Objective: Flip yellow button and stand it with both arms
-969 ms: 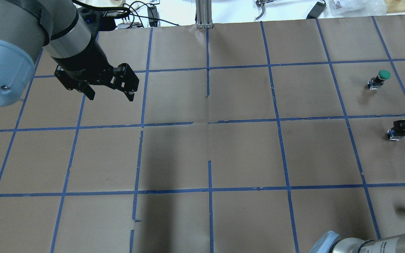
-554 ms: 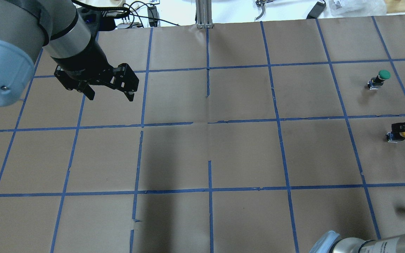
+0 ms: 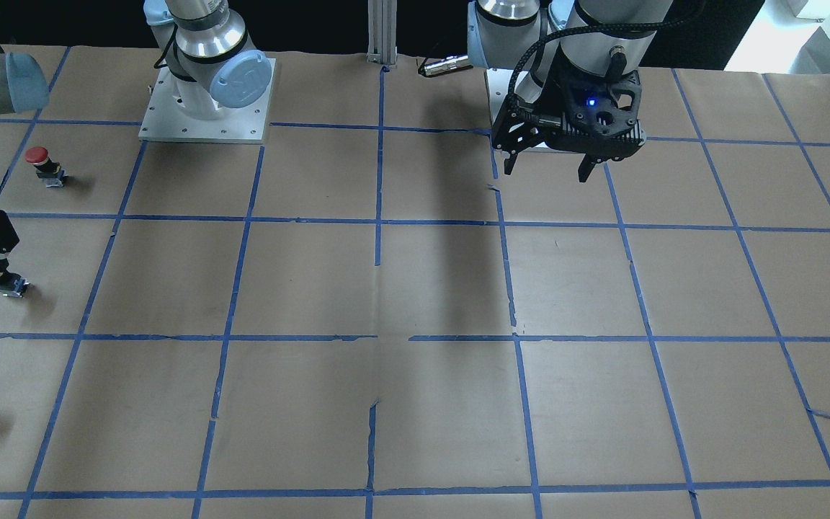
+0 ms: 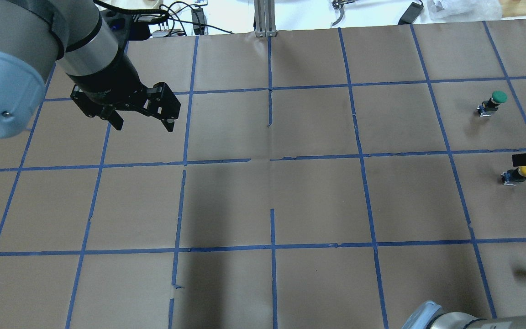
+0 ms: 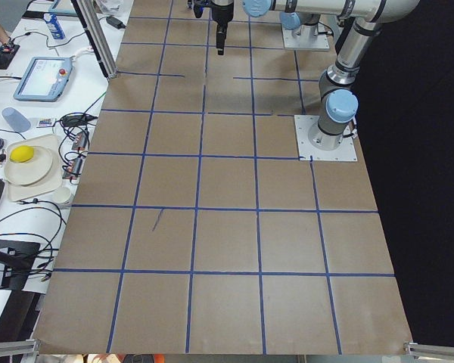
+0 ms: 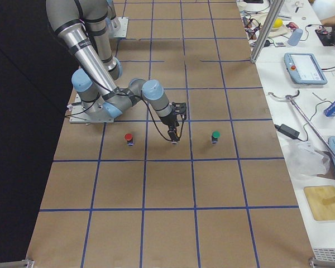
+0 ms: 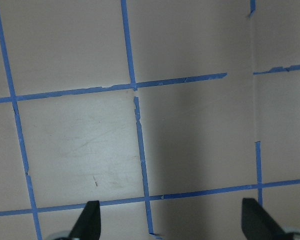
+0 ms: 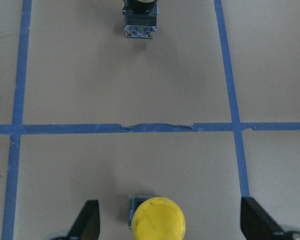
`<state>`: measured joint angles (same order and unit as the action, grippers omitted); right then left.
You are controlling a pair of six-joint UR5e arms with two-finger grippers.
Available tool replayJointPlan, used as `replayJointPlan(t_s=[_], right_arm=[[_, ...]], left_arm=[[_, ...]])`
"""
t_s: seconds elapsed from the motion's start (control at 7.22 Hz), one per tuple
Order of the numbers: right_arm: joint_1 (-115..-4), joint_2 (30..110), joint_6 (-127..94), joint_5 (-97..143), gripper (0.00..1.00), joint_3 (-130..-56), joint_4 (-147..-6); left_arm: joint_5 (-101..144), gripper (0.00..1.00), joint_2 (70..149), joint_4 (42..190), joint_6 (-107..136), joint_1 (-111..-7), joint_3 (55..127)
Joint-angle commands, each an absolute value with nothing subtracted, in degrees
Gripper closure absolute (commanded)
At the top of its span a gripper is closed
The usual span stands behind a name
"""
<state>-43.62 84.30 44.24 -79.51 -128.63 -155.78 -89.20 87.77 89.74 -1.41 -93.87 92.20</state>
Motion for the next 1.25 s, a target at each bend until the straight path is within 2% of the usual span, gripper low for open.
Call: replayJointPlan(t_s=[0.0,0.55,0.69,1.11], right_arm=[[-46.82,87.96,40.38,-80.06,0.0,-122.3,-140.64],[-68.32,92.27,13.15,-87.54,0.0,-95.95,-94.59],[-73.16,92.29,5.09,-86.76,0.0,-92.06,-87.96],[-86.37,92.81,-4.37,-87.8,0.0,-91.58,-85.43]], left_arm=[[-89.21,0.0,87.72,89.74,-1.41,-93.87,92.2],[-89.21,0.0,87.8,89.74,-1.49,-93.87,92.2],[-89.21,0.0,87.72,89.74,-1.49,-93.87,92.2],[-89.21,0.0,87.71,89.74,-1.58,-93.69,92.2]])
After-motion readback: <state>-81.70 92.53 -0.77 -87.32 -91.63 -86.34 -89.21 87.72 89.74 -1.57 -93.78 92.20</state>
